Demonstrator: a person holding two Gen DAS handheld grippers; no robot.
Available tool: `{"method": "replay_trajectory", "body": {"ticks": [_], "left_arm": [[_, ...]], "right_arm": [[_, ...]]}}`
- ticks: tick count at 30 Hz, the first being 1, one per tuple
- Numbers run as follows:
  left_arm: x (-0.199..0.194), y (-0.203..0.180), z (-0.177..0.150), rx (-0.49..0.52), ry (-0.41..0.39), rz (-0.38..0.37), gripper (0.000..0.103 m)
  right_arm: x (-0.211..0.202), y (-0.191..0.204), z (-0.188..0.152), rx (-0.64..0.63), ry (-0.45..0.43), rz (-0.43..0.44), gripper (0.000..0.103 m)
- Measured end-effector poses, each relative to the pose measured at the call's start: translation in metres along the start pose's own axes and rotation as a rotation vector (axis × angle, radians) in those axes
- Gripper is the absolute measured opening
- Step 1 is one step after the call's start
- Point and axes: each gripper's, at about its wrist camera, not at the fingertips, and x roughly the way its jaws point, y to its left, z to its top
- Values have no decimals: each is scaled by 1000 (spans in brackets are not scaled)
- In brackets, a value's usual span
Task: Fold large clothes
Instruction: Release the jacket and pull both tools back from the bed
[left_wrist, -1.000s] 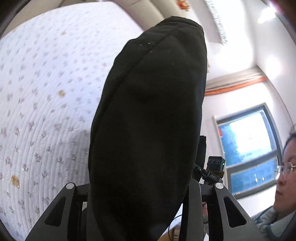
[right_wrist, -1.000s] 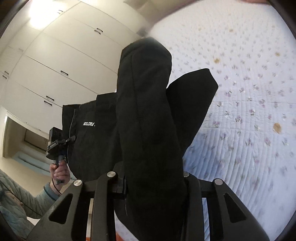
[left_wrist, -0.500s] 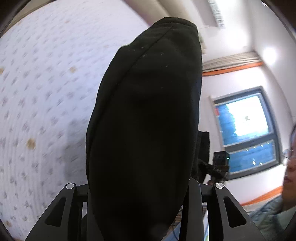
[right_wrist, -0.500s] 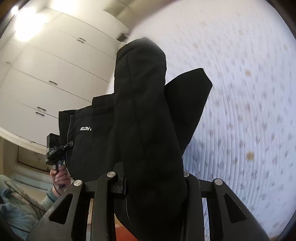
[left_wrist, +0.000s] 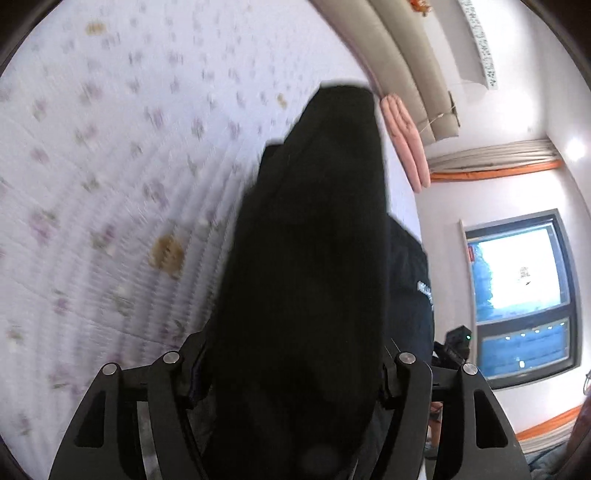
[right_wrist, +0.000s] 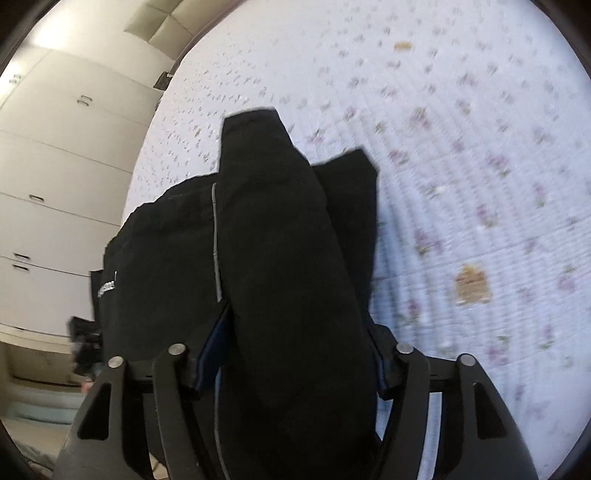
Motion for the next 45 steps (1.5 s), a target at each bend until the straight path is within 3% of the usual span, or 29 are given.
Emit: {"method": "replay_trajectory", "body": {"ticks": [5, 7, 8, 11, 12, 15, 18, 21, 23, 27, 32, 35, 37, 45], "left_arm": [[-62, -12, -13, 86, -208, 149, 69], [-90, -36, -23, 145, -269, 201, 69], [-101, -44, -10, 174, -287, 212, 69], [-118, -83, -37, 286, -320, 214, 72], [-120, -98, -48, 318, -319, 198, 77], [-100, -141, -64, 362, -257, 135, 78], [-47, -160, -81, 408, -180, 243, 78], [2, -150, -87, 393, -97, 322, 79], [9, -158, -101, 427, -86, 389, 78], [25, -160, -110, 475, -80, 519, 84], [21, -161, -104, 467, -70, 551, 88], [-5, -176, -113, 480, -87, 593, 88], [-38, -194, -126, 514, -147, 629, 88], [-166, -288, -173, 643, -395, 714, 89]], "right_arm": [[-52, 11, 0, -29, -148, -191, 70], [-77, 38, -14, -65, -211, -280, 70], [-90, 55, -23, -102, -260, -332, 70], [-130, 101, -50, -193, -372, -354, 72], [-133, 116, -54, -207, -385, -336, 74], [-123, 155, -75, -251, -363, -312, 75], [-80, 182, -94, -321, -313, -367, 75], [-18, 176, -100, -283, -202, -410, 73], [11, 168, -102, -261, -148, -468, 73], [31, 174, -107, -295, -169, -558, 74], [38, 172, -103, -292, -158, -558, 74], [18, 175, -105, -238, -142, -532, 74], [-4, 184, -115, -216, -165, -516, 74], [-141, 275, -183, -275, -432, -468, 95]]}}
